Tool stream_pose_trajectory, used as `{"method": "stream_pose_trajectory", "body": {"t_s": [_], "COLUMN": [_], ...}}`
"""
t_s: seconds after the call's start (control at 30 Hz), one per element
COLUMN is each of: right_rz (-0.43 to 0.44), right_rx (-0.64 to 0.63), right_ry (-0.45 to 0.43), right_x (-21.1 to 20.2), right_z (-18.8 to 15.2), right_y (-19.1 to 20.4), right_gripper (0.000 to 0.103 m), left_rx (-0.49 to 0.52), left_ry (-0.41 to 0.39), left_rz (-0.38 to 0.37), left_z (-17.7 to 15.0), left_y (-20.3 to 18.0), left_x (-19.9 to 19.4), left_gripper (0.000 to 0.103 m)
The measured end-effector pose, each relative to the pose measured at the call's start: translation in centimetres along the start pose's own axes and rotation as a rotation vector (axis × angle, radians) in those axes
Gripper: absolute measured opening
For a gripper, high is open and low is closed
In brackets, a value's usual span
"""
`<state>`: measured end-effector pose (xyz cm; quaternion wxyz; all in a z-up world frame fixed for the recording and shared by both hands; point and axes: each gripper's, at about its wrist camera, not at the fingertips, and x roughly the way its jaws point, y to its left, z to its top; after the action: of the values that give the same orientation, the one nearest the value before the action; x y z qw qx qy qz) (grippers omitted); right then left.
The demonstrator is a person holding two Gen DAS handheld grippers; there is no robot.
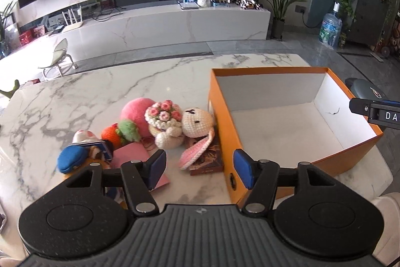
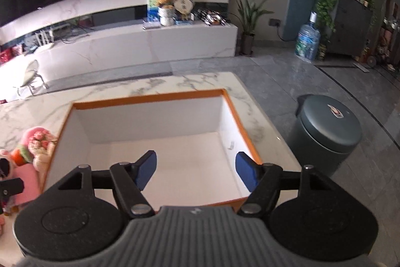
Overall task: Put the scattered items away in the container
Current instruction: 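Grasp the brown sailor bear with the left tool while the right tool approaches the crocheted bouquet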
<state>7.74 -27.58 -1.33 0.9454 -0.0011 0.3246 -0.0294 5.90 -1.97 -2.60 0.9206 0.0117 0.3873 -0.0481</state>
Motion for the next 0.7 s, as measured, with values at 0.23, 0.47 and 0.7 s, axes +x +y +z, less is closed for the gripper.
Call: {"method": "stream_pose_trajectory", "body": {"t_s": [0.23, 0.47, 0.7], "right_rz": [0.210, 0.415, 0.410], "right_rx": [-0.099, -0.196, -0.307], "right_ry": [-0.069, -0.027, 0.055], "right_x": [-2.8, -2.9, -0.7], "right_z": [-0.2, -2.7, -6.0], "right_y": [8.5, 16.4, 21.7], "right_gripper": [0.087, 0.085, 0.070], "left_rx": [-0.047, -0.150, -0.145], "left_ry": [-0.041, -0.005, 0.000], "left_rz": [0.133, 0.204, 0.151], "left_z": [-2.1, -4.4, -5.7], "left_y": [5.8, 12.0, 13.5], "left_x": [-2.6, -3.1, -2.0], "left_gripper": [0.070, 0.070, 0.081]}}
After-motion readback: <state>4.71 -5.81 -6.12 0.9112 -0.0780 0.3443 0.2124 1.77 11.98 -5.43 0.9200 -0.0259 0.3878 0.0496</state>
